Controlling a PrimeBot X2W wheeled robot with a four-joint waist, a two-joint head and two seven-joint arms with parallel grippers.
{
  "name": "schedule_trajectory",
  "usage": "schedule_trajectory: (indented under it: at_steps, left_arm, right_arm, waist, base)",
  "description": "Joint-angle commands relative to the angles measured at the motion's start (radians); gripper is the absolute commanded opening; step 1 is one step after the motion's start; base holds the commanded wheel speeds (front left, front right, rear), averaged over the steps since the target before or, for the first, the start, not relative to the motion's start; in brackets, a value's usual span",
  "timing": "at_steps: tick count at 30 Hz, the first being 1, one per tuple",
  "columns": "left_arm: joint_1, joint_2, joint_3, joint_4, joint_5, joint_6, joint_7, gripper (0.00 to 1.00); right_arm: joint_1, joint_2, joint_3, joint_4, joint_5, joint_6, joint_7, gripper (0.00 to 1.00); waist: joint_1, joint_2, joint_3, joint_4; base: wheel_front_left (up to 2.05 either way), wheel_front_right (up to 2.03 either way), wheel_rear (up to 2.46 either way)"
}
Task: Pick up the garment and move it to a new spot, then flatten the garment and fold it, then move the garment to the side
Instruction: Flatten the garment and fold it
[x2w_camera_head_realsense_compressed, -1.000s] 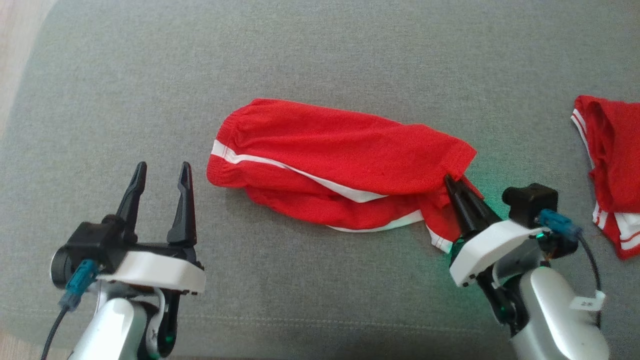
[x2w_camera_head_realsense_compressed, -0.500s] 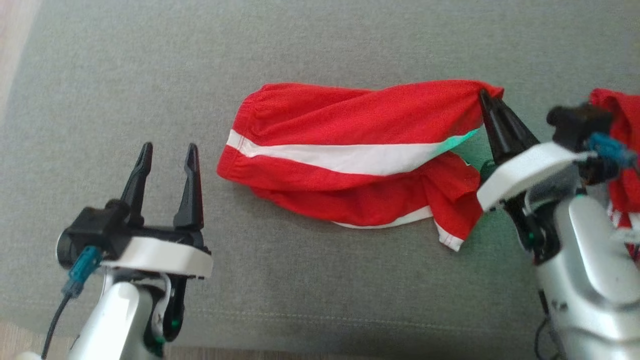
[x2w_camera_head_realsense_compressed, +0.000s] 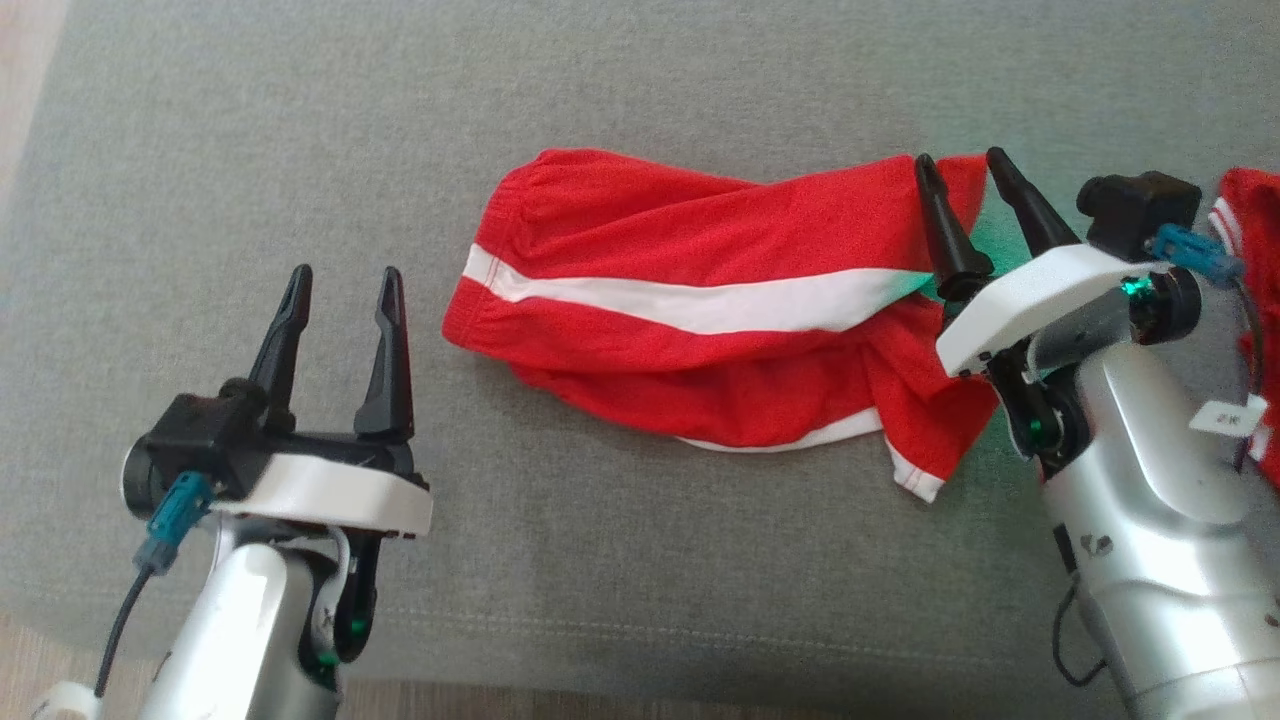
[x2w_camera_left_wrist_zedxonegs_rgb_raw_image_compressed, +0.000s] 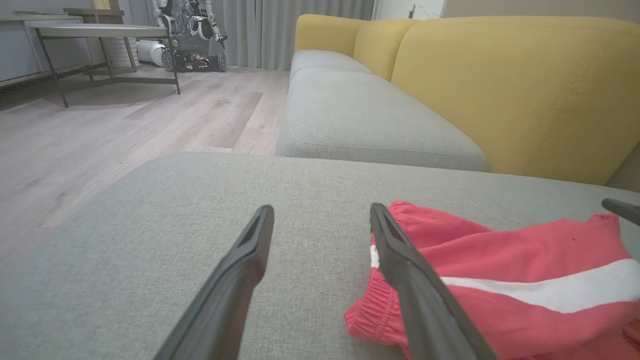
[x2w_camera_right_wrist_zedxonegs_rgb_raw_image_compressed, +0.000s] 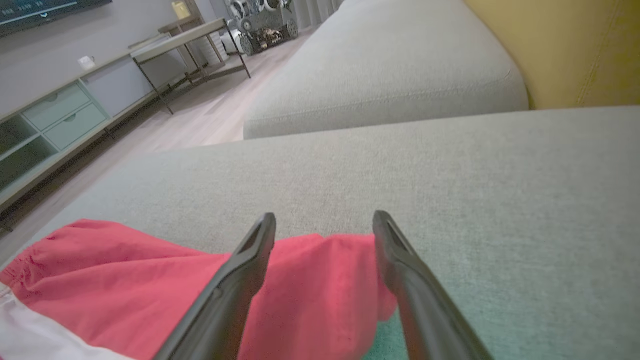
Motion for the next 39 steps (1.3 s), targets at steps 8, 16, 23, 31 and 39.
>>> schedule_trajectory:
  at_steps: [8, 16, 23, 31, 39]
  left_arm:
    - [0.016, 0.020, 0.066, -0.018, 0.019, -0.002, -0.009, 1.00]
    - [0.066, 0.042, 0.076, -0.018, 0.020, 0.007, -0.005, 1.00]
    - [0.107, 0.056, 0.072, -0.032, 0.021, 0.019, 0.012, 1.00]
    - [0.128, 0.065, 0.062, -0.057, 0.019, 0.024, 0.034, 1.00]
    - [0.131, 0.067, 0.056, -0.066, 0.017, 0.030, 0.038, 1.00]
  right_arm:
    - [0.146, -0.018, -0.032, -0.199, -0.077, -0.001, -0.072, 1.00]
    - [0.336, 0.021, -0.120, -0.453, -0.196, -0.001, -0.012, 1.00]
    - [0.472, 0.053, -0.127, -0.582, -0.231, -0.001, 0.039, 1.00]
    - [0.518, 0.073, -0.130, -0.624, -0.227, -0.001, 0.064, 1.00]
    - [0.522, 0.079, -0.131, -0.631, -0.223, -0.001, 0.071, 1.00]
  waist:
    - [-0.0001, 0.0000, -0.062, -0.057]
    - [-0.0001, 0.0000, -0.119, -0.100]
    - [-0.0001, 0.0000, -0.159, -0.119]
    - [-0.0001, 0.0000, -0.166, -0.124]
    - [-0.0001, 0.0000, -0.166, -0.122]
  base:
    - [0.00, 0.00, 0.00]
    - [0.00, 0.00, 0.00]
    - [0.00, 0.00, 0.00]
    - [0.00, 0.00, 0.00]
    - [0.00, 0.00, 0.00]
